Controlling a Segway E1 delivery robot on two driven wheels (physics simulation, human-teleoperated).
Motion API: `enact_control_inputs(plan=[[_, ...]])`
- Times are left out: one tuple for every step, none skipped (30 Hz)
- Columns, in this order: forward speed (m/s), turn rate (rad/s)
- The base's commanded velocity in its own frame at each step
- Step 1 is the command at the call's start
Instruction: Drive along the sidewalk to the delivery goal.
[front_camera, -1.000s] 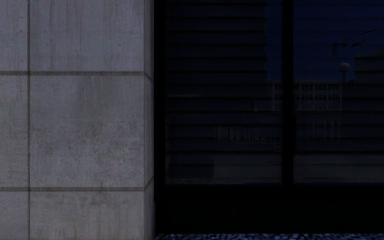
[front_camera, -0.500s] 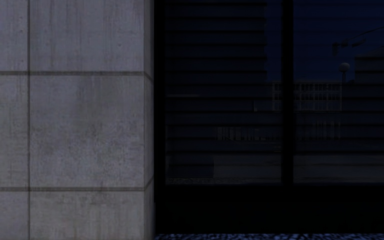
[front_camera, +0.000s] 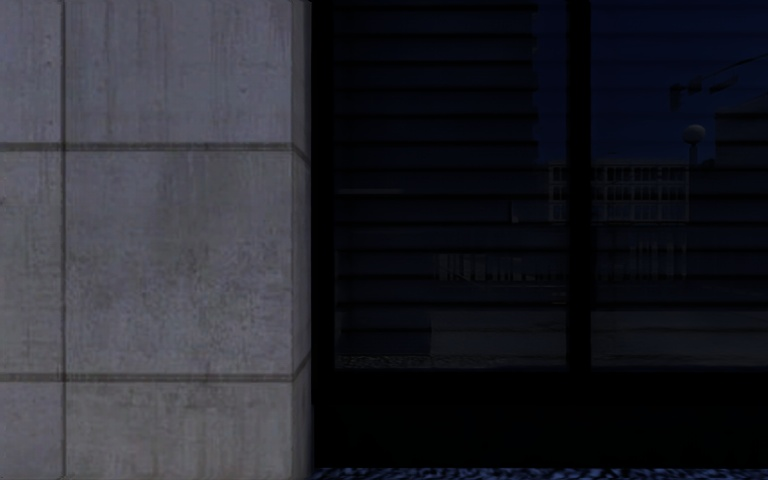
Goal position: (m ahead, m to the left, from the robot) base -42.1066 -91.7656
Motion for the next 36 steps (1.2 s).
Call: enact_control_inputs(plan=[[0.00, 0.38], [0.00, 0.38], [0.00, 0.44], [0.00, 0.49], [0.00, 0.53], [0.00, 0.57], [0.00, 0.57], [0.00, 0.60], [0.00, 0.62], [0.00, 0.62], [0.00, 0.62], [0.00, 0.62], [0.00, 0.62], [0.00, 0.62], [0.00, 0.62], [0.00, 0.60], [0.00, 0.60], [0.00, 0.43], [0.00, 0.18], [0.00, 0.07], [0.00, 0.07], [0.00, 0.00], [0.00, 0.00], [0.00, 0.00], [0.00, 0.00], [0.00, 0.00], [0.00, -0.59], [0.00, -0.59], [0.00, -0.68], [0.00, -0.70], [0.00, -0.71], [0.00, -0.71], [0.00, -0.71], [0.00, -0.71], [0.00, -0.71], [0.00, -0.71]])
